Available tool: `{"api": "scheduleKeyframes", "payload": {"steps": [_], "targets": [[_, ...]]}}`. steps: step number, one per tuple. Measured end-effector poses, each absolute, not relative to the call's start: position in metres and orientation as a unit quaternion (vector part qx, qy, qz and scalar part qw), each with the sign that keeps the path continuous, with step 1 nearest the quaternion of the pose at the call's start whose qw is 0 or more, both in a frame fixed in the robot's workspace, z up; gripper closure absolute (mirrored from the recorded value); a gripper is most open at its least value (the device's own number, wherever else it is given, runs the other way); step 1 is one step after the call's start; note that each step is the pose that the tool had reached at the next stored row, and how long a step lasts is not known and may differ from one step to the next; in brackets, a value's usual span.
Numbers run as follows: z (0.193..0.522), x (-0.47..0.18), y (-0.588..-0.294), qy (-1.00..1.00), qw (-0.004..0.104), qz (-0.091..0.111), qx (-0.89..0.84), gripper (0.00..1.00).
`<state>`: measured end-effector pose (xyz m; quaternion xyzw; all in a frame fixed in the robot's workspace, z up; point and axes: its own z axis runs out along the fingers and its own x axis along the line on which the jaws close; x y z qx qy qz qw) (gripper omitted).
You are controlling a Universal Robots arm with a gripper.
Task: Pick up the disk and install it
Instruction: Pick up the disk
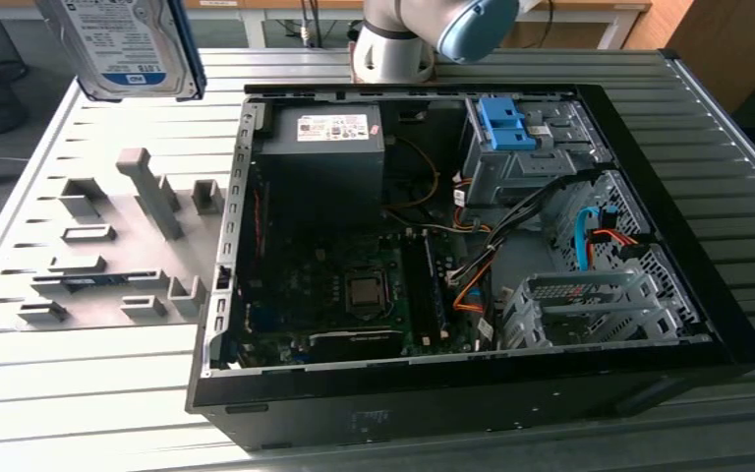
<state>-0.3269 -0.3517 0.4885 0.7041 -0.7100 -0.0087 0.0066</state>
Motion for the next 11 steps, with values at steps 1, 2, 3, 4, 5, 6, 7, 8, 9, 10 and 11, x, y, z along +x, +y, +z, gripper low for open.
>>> {"api": "scheduleKeyframes", "payload": {"steps": [1, 2, 3, 4, 5, 6, 7, 8, 9, 10, 11], "targets": [[0.4885, -0.3262, -0.3517, -0.71, 0.007, -0.009, 0.704, 0.63], [0.4885, -0.3255, -0.3517, -0.71, 0.007, -0.009, 0.704, 0.63], [0.4885, -0.3247, -0.3517, -0.71, 0.007, -0.009, 0.704, 0.63], [0.4885, -0.3241, -0.3517, -0.71, 0.007, -0.009, 0.704, 0.63], [0.4885, -0.3234, -0.3517, -0.71, 0.007, -0.009, 0.704, 0.63], [0.4885, -0.3226, -0.3517, -0.71, 0.007, -0.009, 0.704, 0.63], [0.4885, -0.3218, -0.3517, -0.71, 0.007, -0.009, 0.704, 0.63], [0.4885, -0.321, -0.3517, -0.71, 0.007, -0.009, 0.704, 0.63], [0.4885, -0.3203, -0.3517, -0.71, 0.007, -0.009, 0.704, 0.63], [0.4885, -0.3198, -0.3517, -0.71, 0.007, -0.009, 0.704, 0.63], [0.4885, -0.3192, -0.3517, -0.71, 0.007, -0.009, 0.704, 0.63]]}}
